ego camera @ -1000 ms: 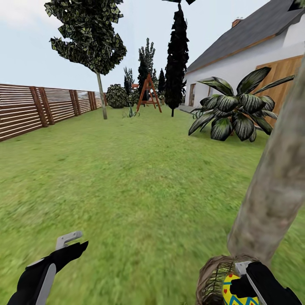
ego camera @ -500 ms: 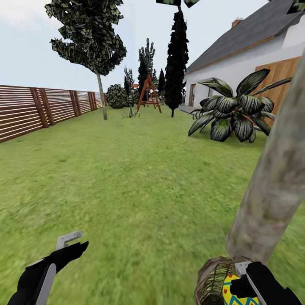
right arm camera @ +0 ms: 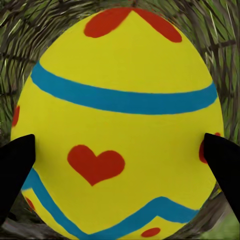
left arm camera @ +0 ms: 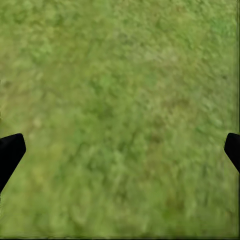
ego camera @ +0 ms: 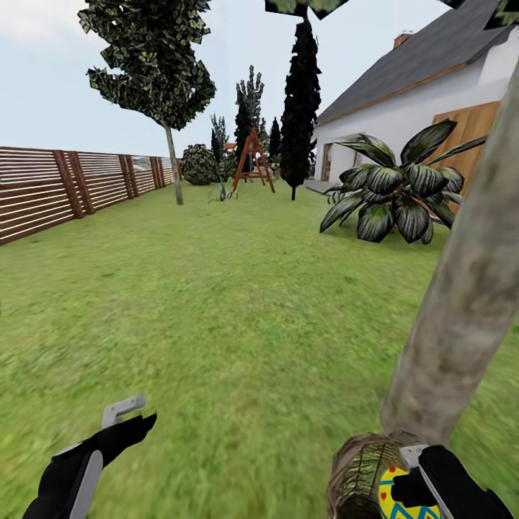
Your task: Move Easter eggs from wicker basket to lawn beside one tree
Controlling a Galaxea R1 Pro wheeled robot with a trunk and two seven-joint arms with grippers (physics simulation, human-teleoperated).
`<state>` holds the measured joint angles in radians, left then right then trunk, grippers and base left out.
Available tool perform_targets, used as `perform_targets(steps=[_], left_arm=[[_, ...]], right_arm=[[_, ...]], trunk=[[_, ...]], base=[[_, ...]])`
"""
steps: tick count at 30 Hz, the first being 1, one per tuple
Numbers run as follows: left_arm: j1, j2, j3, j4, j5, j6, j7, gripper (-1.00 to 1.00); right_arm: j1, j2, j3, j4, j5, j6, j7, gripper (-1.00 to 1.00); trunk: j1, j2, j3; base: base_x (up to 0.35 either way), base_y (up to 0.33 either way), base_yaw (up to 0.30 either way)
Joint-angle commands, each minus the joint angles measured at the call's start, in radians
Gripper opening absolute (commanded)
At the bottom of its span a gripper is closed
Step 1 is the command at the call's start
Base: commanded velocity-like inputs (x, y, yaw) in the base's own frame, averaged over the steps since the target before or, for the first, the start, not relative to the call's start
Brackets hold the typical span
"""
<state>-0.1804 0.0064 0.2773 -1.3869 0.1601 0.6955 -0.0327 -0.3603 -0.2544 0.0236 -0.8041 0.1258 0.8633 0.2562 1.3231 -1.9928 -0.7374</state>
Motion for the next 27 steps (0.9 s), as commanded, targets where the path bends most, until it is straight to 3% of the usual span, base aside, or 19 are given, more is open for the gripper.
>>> perform_targets(steps=[1, 7, 17, 27], left_arm=[[-0.001, -0.001, 0.002, 0.000, 0.004, 0.006, -0.003, 1.00], [-0.001, -0.002, 0.002, 0.000, 0.004, 0.006, -0.004, 1.00], [-0.001, -0.002, 0.003, 0.000, 0.007, 0.007, -0.012, 1.00], [-0.001, -0.002, 0.002, 0.000, 0.004, 0.007, -0.010, 1.00]], right_arm=[[0.000, -0.001, 0.002, -0.001, 0.011, 0.003, 0.008, -1.00], [0.000, 0.000, 0.002, -0.001, 0.011, 0.003, 0.008, -1.00], [0.000, 0.000, 0.002, -0.001, 0.011, 0.003, 0.008, -1.00], [0.000, 0.000, 0.002, -0.001, 0.011, 0.003, 0.008, -1.00]], trunk=[[-0.005, 0.007, 0.002], [-0.028, 0.049, 0.021], [-0.028, 0.049, 0.021], [-0.066, 0.119, 0.052]], base=[[-0.208, 0.000, 0.000], [-0.145, 0.000, 0.000], [-0.009, 0.000, 0.000], [0.000, 0.000, 0.000]])
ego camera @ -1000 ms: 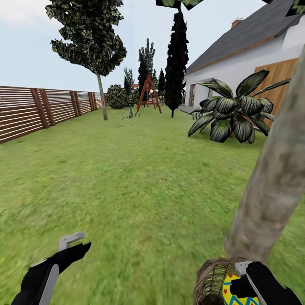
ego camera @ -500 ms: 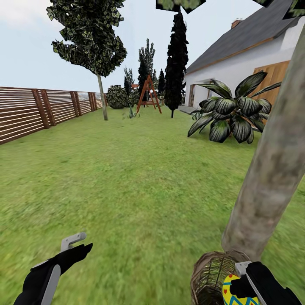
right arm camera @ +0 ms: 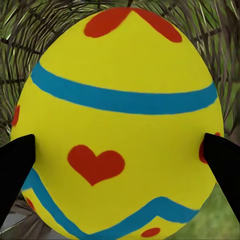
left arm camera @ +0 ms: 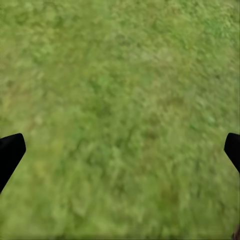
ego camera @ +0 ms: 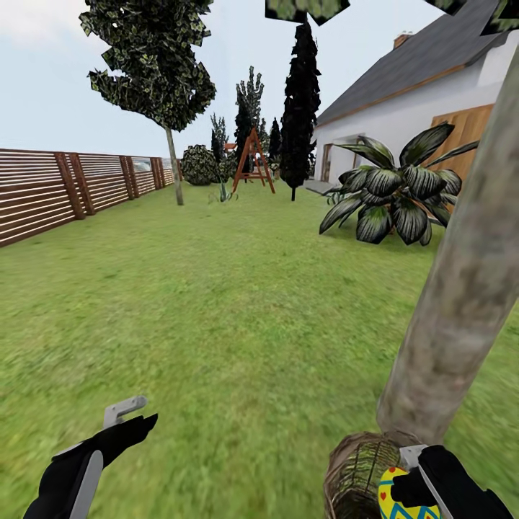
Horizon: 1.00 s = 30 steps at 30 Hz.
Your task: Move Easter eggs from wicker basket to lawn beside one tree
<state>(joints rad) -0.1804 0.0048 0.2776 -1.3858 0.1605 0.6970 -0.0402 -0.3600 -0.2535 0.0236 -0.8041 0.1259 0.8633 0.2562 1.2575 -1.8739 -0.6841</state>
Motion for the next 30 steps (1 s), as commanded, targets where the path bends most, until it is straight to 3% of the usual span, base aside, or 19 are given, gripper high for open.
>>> perform_targets(steps=[1, 8, 23, 30], left_arm=[[-0.001, 0.000, 0.002, -0.001, 0.004, 0.006, -0.003, 1.00], [-0.001, -0.002, 0.002, -0.001, 0.003, 0.006, -0.003, 1.00], [-0.001, -0.002, 0.002, 0.001, 0.004, 0.006, -0.003, 1.00], [-0.001, -0.002, 0.000, 0.001, 0.004, 0.006, -0.003, 1.00]], right_arm=[[0.000, 0.000, 0.002, -0.001, 0.011, 0.003, 0.008, -1.00], [0.000, 0.000, 0.002, -0.001, 0.011, 0.003, 0.008, -1.00], [0.000, 0.001, 0.002, -0.001, 0.011, 0.003, 0.008, -1.00], [0.000, 0.018, 0.001, -0.001, 0.016, 0.003, 0.006, -1.00]], trunk=[[-0.004, 0.007, 0.002], [-0.031, 0.056, 0.024], [-0.088, 0.161, 0.071], [-0.115, 0.210, 0.093]], base=[[0.000, 0.000, 0.000], [-0.170, 0.036, 0.000], [-0.004, 0.000, 0.000], [0.000, 0.000, 0.000]])
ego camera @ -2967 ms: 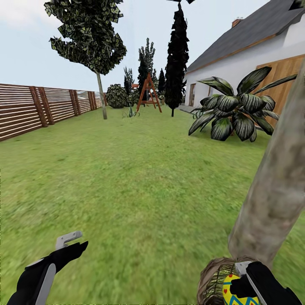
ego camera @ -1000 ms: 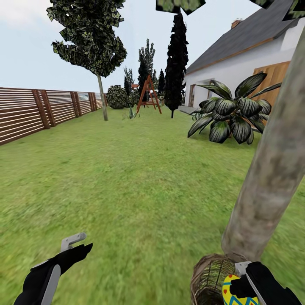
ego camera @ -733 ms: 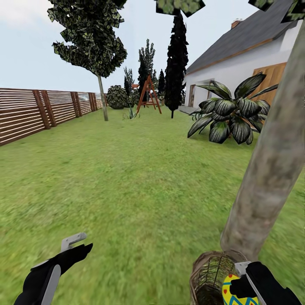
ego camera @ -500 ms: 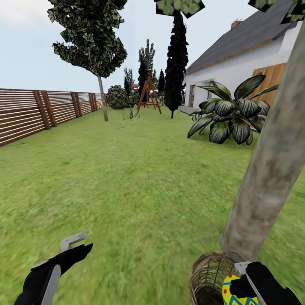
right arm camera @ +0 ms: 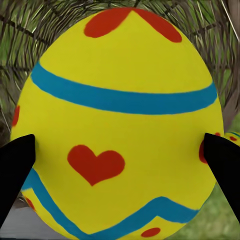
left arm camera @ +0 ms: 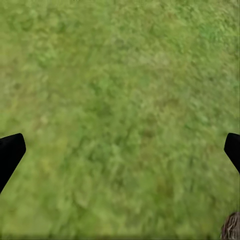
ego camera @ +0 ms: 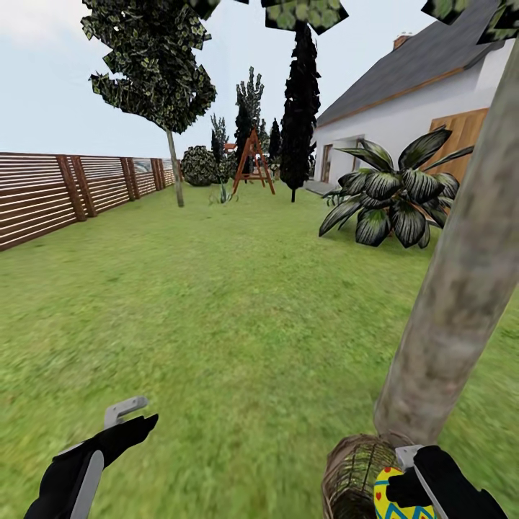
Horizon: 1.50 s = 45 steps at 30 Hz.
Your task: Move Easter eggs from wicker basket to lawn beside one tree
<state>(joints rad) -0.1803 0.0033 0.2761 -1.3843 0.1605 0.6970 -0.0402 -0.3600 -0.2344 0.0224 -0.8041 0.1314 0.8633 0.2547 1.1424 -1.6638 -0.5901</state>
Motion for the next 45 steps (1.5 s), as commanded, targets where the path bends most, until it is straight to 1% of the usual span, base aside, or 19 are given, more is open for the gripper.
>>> perform_targets(steps=[1, 5, 18, 23, 27, 31, 45], left_arm=[[-0.001, 0.000, 0.002, -0.001, 0.004, 0.006, -0.003, 1.00], [-0.001, 0.000, 0.002, 0.013, 0.004, 0.006, -0.003, 1.00], [-0.001, 0.000, -0.005, 0.019, 0.004, 0.006, -0.003, 1.00], [-0.001, -0.001, -0.006, 0.021, 0.004, 0.005, -0.004, 1.00], [-0.001, -0.013, -0.024, 0.026, 0.002, 0.005, -0.004, 1.00], [-0.001, -0.015, -0.028, 0.027, 0.002, 0.005, -0.004, 1.00], [-0.001, -0.016, -0.029, 0.027, 0.002, 0.005, -0.004, 1.00]], right_arm=[[0.000, -0.001, 0.002, -0.001, 0.010, 0.003, 0.008, -1.00], [0.000, -0.002, 0.002, -0.001, 0.010, 0.003, 0.008, -1.00], [-0.001, -0.003, 0.000, -0.002, 0.005, 0.003, 0.014, -1.00], [-0.001, -0.003, 0.001, -0.002, 0.007, 0.003, 0.012, -1.00], [-0.001, -0.003, 0.000, -0.003, 0.007, 0.003, 0.012, -1.00], [0.000, -0.005, -0.002, -0.003, 0.005, 0.003, 0.014, -1.00], [0.000, -0.008, -0.002, -0.003, 0.004, 0.003, 0.015, -1.00]], trunk=[[-0.004, 0.007, 0.002], [-0.019, 0.035, 0.015], [-0.069, 0.126, 0.055], [-0.069, 0.126, 0.055], [-0.069, 0.126, 0.055], [-0.069, 0.126, 0.055], [-0.069, 0.126, 0.055]], base=[[0.000, 0.000, 0.000], [0.000, 0.000, 0.000], [0.000, 0.000, 0.000], [-0.037, 0.032, 0.000], [-0.138, 0.265, 0.000], [-0.098, 0.309, -0.045], [-0.006, 0.321, -0.293]])
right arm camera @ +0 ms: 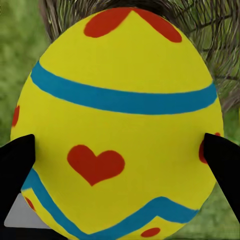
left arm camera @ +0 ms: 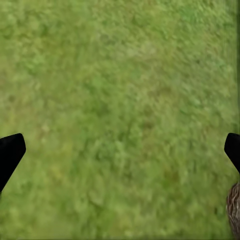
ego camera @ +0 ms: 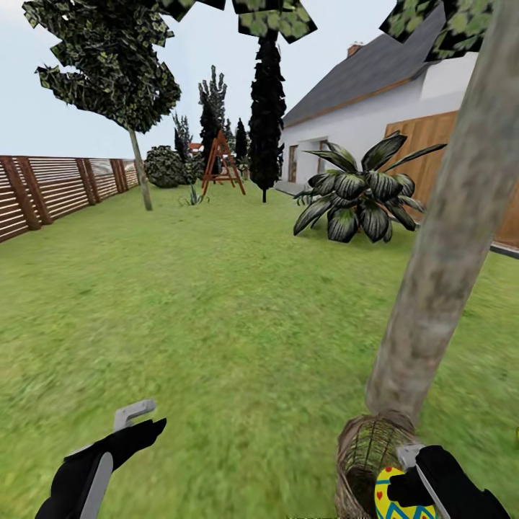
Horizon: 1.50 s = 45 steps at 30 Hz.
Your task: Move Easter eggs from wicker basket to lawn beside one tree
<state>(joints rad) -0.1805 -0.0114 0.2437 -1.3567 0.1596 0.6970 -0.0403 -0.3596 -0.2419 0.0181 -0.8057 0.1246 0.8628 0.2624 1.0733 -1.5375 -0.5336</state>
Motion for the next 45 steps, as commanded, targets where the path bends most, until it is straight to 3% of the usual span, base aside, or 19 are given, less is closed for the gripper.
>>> perform_targets(steps=[1, 9, 24, 45], left_arm=[[-0.001, -0.001, 0.003, -0.001, 0.003, 0.005, -0.004, 1.00], [-0.001, -0.001, 0.004, -0.001, 0.004, 0.006, -0.005, 1.00], [-0.001, -0.001, 0.007, -0.001, 0.008, 0.006, -0.004, 1.00], [-0.001, 0.001, 0.006, -0.001, 0.004, 0.006, -0.004, 1.00]], right_arm=[[-0.001, 0.000, 0.002, -0.001, 0.011, 0.004, 0.008, -1.00], [-0.001, 0.002, 0.002, -0.001, 0.015, 0.004, 0.006, -1.00], [-0.001, 0.000, 0.000, -0.001, 0.013, 0.004, 0.007, -1.00], [-0.001, 0.000, 0.002, -0.001, 0.011, 0.004, 0.007, -1.00]], trunk=[[0.000, -0.001, -0.001], [0.000, -0.001, -0.002], [0.000, -0.001, -0.007], [0.000, -0.001, -0.026]], base=[[0.000, 0.324, -0.300], [0.061, 0.308, -0.275], [0.265, 0.232, -0.073], [0.076, 0.314, -0.253]])
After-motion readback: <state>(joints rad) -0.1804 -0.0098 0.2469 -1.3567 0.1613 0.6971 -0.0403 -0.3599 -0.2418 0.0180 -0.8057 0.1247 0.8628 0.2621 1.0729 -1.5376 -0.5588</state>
